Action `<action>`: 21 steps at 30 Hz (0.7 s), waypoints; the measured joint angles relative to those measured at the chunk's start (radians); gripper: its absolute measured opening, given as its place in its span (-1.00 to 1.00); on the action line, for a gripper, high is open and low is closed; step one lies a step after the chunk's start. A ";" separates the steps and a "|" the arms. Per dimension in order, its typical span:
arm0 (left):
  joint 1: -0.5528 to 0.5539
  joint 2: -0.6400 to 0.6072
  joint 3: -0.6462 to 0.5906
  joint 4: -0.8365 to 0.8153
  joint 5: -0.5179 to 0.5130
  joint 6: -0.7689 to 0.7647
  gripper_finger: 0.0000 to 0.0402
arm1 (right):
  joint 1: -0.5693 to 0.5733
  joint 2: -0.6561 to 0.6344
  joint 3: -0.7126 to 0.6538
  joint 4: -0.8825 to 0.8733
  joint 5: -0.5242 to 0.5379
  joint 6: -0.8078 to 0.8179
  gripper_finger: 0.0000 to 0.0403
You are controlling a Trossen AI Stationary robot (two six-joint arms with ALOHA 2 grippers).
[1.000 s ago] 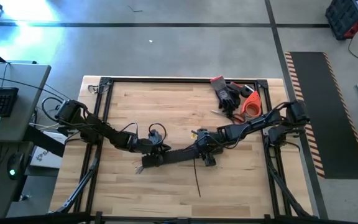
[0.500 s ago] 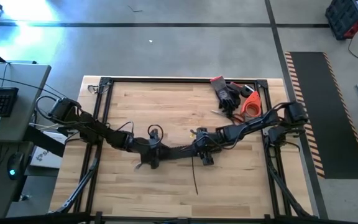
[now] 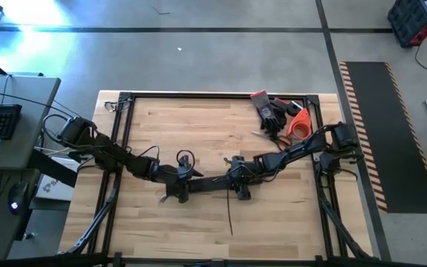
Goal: Ziptie cables
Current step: Close the black cable duct
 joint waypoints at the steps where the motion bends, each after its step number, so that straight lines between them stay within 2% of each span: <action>1: -0.005 -0.002 0.000 -0.001 -0.010 0.005 -0.01 | 0.002 0.000 0.000 0.007 0.012 0.003 0.05; 4: -0.017 -0.022 0.000 0.014 -0.038 0.023 -0.01 | 0.002 0.001 -0.001 0.020 0.015 0.009 0.05; 11: -0.029 -0.027 0.001 0.028 -0.034 0.056 0.03 | 0.001 0.002 -0.002 0.024 0.016 0.007 0.05; 16: -0.026 0.007 0.000 0.018 0.016 0.078 0.21 | 0.001 0.003 -0.003 0.031 0.016 0.008 0.05; 21: -0.026 0.020 0.001 0.018 -0.014 0.109 0.35 | 0.000 0.003 -0.003 0.038 0.016 0.008 0.05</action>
